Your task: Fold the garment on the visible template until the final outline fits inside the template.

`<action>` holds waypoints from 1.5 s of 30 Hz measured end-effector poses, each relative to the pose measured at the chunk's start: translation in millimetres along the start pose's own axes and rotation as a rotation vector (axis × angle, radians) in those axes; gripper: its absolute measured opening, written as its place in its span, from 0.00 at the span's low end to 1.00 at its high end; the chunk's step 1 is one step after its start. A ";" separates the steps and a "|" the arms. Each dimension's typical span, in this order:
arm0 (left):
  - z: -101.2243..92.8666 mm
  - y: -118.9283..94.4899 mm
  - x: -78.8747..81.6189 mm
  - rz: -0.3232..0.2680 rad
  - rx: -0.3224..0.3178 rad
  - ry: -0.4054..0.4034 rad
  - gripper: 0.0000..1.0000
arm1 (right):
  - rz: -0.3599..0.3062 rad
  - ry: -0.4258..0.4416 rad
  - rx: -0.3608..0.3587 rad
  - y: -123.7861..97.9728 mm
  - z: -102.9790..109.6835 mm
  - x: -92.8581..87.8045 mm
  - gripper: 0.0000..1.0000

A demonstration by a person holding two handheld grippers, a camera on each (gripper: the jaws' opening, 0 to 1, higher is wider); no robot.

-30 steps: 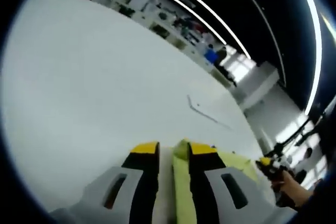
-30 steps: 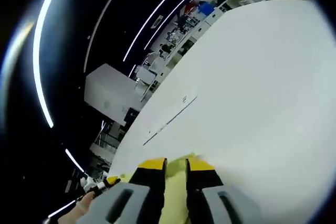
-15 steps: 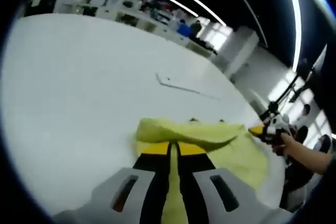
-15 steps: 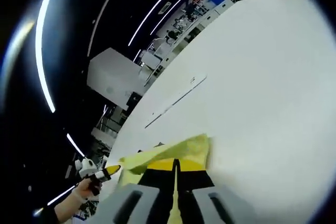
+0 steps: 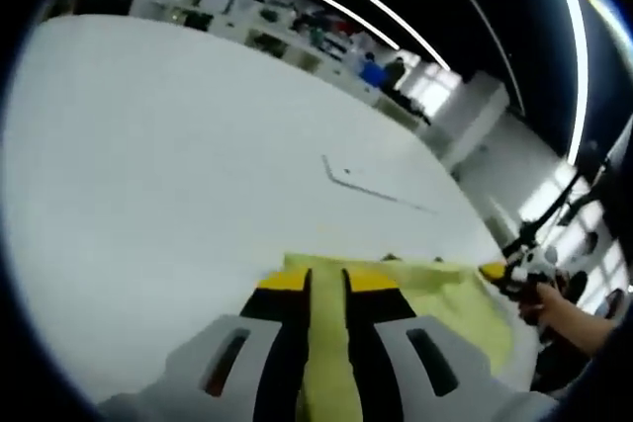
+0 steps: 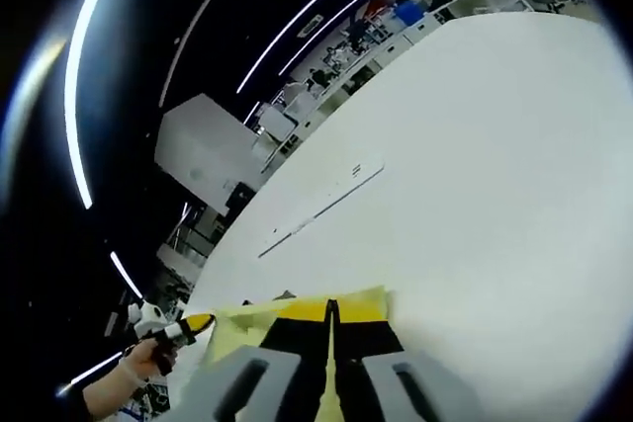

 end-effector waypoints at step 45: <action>-35.3 -134.9 -44.3 0.022 -0.225 0.384 0.74 | -0.020 -0.477 0.159 -151.8 38.8 -75.2 0.72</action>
Point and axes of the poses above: the point that each gripper's makers call its tool centre point, and the gripper's own axes: y roughly forward along the fingers, z roughly to its left, x roughly out of its top, the point moved 6 cm from there along -y, roughly backward along the fingers, and after that the axes turned 6 degrees about -z, right-handed, at the moved point
